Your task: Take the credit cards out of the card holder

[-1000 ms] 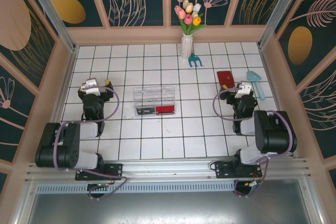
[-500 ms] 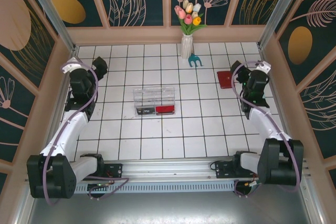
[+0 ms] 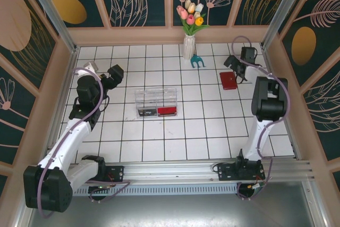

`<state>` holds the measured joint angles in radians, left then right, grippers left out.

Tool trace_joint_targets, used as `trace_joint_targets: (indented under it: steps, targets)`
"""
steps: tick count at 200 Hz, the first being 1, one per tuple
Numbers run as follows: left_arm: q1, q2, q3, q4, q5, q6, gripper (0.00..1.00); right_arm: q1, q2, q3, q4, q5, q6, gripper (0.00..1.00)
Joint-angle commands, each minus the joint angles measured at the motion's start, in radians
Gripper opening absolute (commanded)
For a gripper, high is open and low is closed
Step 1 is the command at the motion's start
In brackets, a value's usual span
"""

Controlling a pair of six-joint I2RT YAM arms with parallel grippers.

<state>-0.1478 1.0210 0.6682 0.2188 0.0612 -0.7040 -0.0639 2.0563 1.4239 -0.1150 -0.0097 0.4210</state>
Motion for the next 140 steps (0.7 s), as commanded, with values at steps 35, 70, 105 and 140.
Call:
trace_joint_targets:
  steps: [35,70,105,140]
  targets:
    - [-0.013,-0.048,-0.027,-0.027,0.029,0.007,0.99,0.025,0.103,0.142,-0.215,-0.051,-0.018,0.73]
    - [-0.012,-0.059,-0.019,-0.028,0.047,0.005,0.99,0.084,0.077,0.065,-0.229,-0.016,0.006,0.68]
    - [-0.013,-0.086,-0.025,-0.020,0.057,0.001,0.99,0.149,0.001,-0.059,-0.195,-0.020,0.066,0.62]
    - [-0.013,-0.104,-0.038,-0.017,0.074,0.001,0.99,0.267,-0.119,-0.224,-0.155,-0.004,0.129,0.58]
